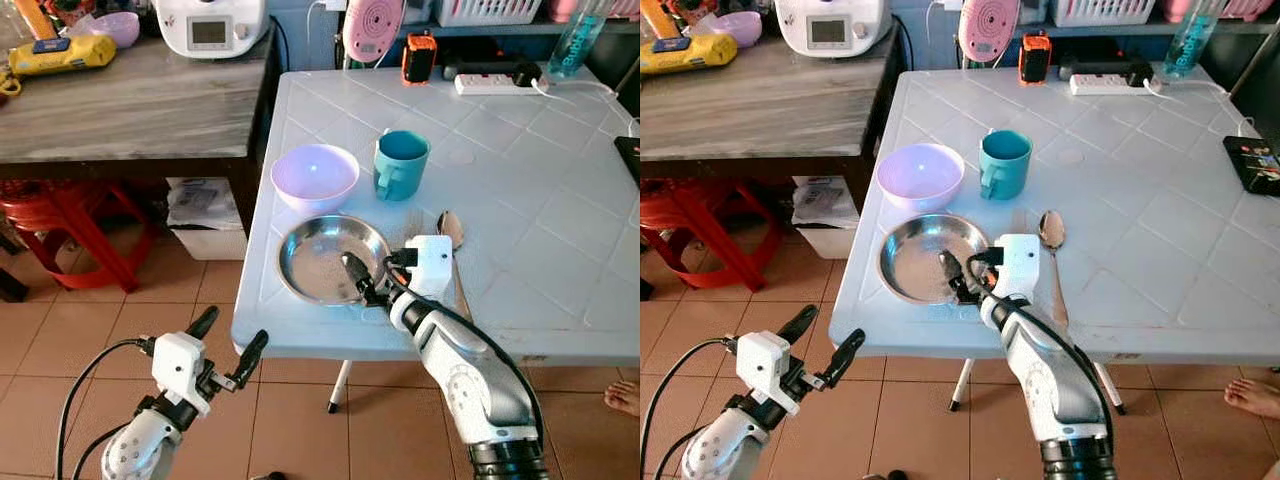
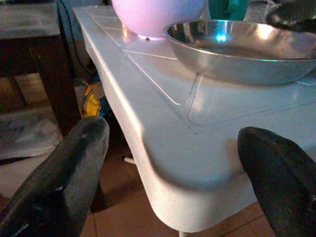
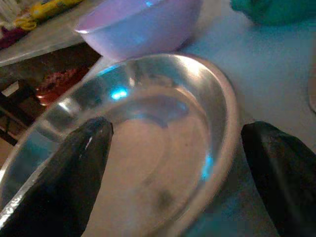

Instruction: Setting the table

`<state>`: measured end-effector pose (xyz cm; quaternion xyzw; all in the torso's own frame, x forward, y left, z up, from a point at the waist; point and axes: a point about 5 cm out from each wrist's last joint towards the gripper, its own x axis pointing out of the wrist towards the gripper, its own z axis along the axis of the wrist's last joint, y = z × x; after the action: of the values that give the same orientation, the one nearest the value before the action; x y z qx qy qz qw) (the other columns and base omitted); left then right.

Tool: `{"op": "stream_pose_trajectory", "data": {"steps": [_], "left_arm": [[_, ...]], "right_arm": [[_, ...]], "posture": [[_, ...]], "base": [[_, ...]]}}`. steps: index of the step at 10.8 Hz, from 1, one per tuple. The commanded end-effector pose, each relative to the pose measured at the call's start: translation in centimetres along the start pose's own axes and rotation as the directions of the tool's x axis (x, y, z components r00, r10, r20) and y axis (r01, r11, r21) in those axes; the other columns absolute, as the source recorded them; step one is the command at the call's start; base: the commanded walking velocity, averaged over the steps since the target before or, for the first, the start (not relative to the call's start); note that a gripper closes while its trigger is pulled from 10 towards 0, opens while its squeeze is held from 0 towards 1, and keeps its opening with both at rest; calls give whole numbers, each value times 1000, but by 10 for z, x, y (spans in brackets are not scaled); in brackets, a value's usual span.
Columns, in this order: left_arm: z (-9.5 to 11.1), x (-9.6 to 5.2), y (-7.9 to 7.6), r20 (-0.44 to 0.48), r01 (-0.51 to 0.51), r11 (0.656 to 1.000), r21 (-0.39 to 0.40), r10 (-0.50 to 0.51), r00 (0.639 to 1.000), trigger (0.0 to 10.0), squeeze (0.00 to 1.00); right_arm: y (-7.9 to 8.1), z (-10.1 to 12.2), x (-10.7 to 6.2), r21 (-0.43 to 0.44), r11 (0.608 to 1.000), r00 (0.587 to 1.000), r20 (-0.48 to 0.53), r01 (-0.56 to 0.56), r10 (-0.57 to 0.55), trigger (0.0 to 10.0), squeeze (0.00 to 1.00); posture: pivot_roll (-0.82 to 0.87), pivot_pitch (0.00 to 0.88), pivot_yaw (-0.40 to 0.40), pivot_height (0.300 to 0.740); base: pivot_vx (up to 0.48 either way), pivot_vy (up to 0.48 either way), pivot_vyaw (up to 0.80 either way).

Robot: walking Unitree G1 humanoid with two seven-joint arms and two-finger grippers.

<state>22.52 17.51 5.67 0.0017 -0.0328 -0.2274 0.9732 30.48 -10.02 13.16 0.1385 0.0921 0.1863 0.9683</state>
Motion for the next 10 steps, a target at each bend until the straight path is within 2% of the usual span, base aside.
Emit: {"op": "stream_pose_trajectory", "data": {"steps": [1,2,4,5,6,7,8,9,10], "left_arm": [[-18,-13,4,-94,-23,1000,-16,22,995,10000,0],[-21,-14,4,-94,-21,1000,-14,20,995,10000,0],[-24,-14,5,-92,-17,1000,-15,15,996,10000,0],[-27,-14,8,-91,-16,1000,-14,14,996,10000,0],[-28,-13,10,-89,-15,1000,-13,13,996,10000,0],[-29,-13,10,-88,-9,1000,-12,8,996,10000,0],[-30,-12,10,-85,0,1000,-11,-1,996,10000,0],[-31,-11,10,-83,1,1000,-11,-1,997,10000,0],[-32,-11,9,-78,0,1000,-10,0,997,10000,0]], "right_arm": [[-2,-2,-1,18,1000,1000,-17,13,-12,10000,0],[-5,-5,-2,27,999,999,-35,35,-34,6980,0],[-7,-7,-2,68,996,998,-54,49,-46,4549,0],[-9,-6,-2,119,991,997,-56,66,-60,2039,0],[-10,-4,-1,106,992,997,-55,64,-58,1020,0],[-10,-3,2,94,994,996,-68,57,-50,1451,0],[-7,-3,5,52,998,994,-99,42,-37,2784,0],[-7,-2,7,17,999,992,-120,46,-44,4745,0],[-8,-1,8,-38,998,989,-137,58,-63,10000,0]], "posture": [[-3,171,50,740],[-4,172,52,740],[-6,173,53,740],[-5,174,53,740],[-5,174,53,740],[-5,174,53,740],[-5,172,52,740],[-5,173,51,740],[-4,172,46,740]], "base": [[0,0,0],[0,0,0],[0,0,0],[0,0,0],[0,0,0],[0,0,0],[0,0,0],[0,0,0],[0,0,0]]}}
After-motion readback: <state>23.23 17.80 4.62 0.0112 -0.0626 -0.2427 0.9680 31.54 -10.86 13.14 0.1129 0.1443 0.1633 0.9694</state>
